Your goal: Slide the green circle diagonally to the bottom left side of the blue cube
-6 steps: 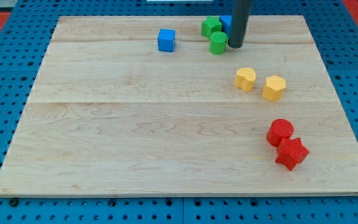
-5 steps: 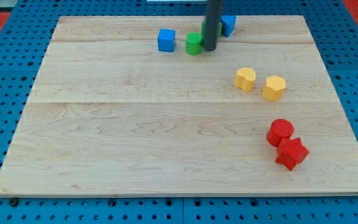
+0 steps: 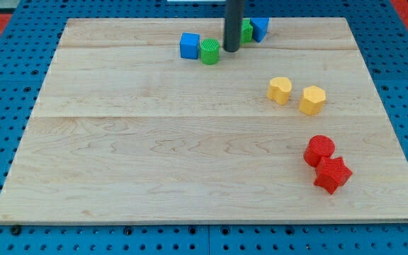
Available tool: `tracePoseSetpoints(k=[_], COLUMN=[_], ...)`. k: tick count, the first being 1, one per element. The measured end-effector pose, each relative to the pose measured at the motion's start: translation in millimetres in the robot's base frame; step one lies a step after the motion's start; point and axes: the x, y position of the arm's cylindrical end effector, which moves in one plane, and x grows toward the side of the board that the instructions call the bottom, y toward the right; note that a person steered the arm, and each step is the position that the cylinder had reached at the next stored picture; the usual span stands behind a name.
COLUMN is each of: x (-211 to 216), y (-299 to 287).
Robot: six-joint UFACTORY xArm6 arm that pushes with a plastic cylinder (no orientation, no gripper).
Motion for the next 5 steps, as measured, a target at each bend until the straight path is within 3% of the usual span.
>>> tracePoseSetpoints(k=[1,3,4,5], x=[37,9,22,28], y=[-37,-52,-103,-119])
